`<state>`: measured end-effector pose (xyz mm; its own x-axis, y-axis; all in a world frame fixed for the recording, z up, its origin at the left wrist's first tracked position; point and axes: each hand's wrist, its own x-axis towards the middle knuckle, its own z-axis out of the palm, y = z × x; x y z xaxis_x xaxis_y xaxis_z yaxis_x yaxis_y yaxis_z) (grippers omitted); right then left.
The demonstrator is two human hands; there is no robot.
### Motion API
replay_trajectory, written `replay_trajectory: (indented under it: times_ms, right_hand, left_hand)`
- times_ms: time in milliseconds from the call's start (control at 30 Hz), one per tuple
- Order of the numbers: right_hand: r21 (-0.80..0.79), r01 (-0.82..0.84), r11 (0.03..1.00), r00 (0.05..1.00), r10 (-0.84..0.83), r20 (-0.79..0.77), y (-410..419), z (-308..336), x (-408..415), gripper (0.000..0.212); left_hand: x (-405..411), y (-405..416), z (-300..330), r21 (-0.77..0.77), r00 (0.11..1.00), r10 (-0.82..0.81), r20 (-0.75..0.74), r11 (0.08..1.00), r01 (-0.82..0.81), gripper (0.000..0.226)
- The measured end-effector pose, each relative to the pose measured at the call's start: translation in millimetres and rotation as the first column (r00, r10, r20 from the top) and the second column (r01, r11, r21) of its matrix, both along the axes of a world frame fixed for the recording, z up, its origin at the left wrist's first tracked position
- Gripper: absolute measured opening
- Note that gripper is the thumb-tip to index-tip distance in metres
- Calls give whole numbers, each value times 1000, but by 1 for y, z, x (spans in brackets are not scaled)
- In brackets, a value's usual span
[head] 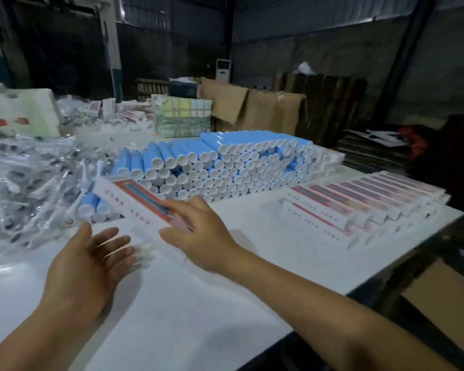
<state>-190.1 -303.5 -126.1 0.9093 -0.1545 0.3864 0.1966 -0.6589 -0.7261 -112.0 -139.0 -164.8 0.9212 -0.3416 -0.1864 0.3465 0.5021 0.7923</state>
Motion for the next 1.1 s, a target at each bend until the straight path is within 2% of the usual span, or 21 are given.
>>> replay_trajectory:
  times_ms: [100, 167, 267, 400, 467, 533, 600, 700, 800, 867, 900, 967, 1033, 1100]
  right_hand:
    - [-76, 173, 982, 983, -168, 75, -58, 25, -18, 48]
    - [-171, 317, 933, 946, -298, 130, -106, 36, -34, 42]
    - [-273, 563, 780, 826, -538, 165, -181, 37, -57, 37]
    - [-316, 794, 519, 575, -810, 114, -274, 23, -88, 37]
    - [-339, 849, 405, 448, -892, 56, -313, 13, -107, 36]
    - [-394, 851, 347, 364, -931, -34, -339, 5, -122, 37]
    - [-410, 840, 356, 349, -932, -95, -350, 3, -126, 37]
    - [-395, 840, 372, 348, -928, -135, -348, 7, -124, 37]
    - [-450, 841, 300, 293, -952, -86, -333, 18, -117, 39]
    - [-420, 855, 305, 366, -928, 71, -309, 31, -101, 39]
    - [-382, 847, 369, 451, -880, 150, -291, 39, -87, 37]
    - [-273, 767, 581, 640, -724, 259, -243, 51, -57, 29]
    - [-182, 591, 786, 793, -525, 308, -181, 55, -28, 22]
    - [-176, 377, 910, 897, -310, 316, -116, 50, -8, 18]
  left_hand:
    - [9, 2, -8, 41, 996, -77, 54, 996, 75, 41]
    - [16, 2, -15, 73, 991, -102, 90, 993, 95, 37]
    - [24, 2, -23, 107, 987, -116, 112, 989, 104, 36]
    - [23, 2, -20, 134, 984, -149, 96, 982, 135, 33]
    - [18, 2, -18, 161, 981, -165, 100, 976, 147, 24]
    - [13, 0, -18, 238, 974, -164, 158, 964, 123, 21]
    - [10, -3, -19, 295, 963, -158, 216, 951, 90, 26]
    - [5, -5, -17, 322, 955, -152, 253, 944, 65, 18]
    - [-1, -5, -12, 339, 950, -138, 278, 940, 37, 16]
    - [-8, -6, -7, 351, 946, -134, 294, 936, 23, 16]
    - [-12, -7, -5, 352, 945, -126, 303, 936, 12, 15]
    - [-19, -10, -1, 367, 941, -113, 320, 930, -13, 15]
    - [-24, -12, 0, 382, 936, -113, 334, 924, -25, 14]
    - [-28, -15, -1, 382, 941, -130, 313, 924, 1, 15]
